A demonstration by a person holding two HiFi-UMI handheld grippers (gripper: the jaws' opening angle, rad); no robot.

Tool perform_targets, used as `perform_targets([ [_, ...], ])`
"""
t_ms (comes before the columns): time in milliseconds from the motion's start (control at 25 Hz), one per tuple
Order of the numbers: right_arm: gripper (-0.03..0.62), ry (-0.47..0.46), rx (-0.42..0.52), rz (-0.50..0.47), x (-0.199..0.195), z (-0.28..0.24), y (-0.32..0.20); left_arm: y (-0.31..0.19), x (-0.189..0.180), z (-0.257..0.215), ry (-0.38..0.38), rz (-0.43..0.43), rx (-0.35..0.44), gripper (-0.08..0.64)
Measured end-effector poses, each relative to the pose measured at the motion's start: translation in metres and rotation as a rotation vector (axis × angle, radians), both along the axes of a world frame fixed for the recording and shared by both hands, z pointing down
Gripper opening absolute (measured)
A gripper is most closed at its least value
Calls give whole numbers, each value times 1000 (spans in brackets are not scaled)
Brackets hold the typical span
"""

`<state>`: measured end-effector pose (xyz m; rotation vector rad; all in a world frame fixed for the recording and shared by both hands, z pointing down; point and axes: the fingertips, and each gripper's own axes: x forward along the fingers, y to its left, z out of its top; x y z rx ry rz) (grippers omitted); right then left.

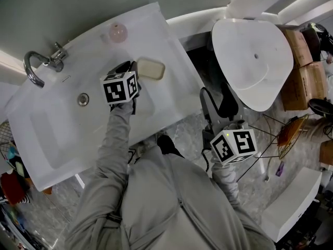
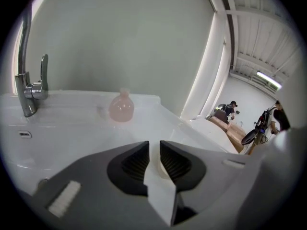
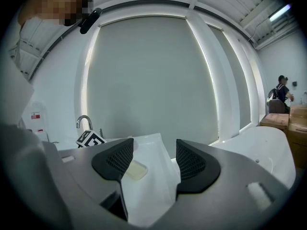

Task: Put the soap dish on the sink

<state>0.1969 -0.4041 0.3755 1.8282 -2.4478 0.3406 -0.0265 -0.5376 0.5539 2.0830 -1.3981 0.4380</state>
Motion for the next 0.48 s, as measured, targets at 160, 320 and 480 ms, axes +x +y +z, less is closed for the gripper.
perform_targets([
  [160, 261, -7, 24, -34, -11, -4, 1, 11, -18, -26, 14, -32, 65, 89],
  [320, 261, -1, 38, -63, -25, -9, 4, 27, -33, -53, 18, -46, 132, 89],
  [480, 261, -4, 53, -101, -42, -14, 8, 48, -49, -77, 20, -68, 192, 89],
])
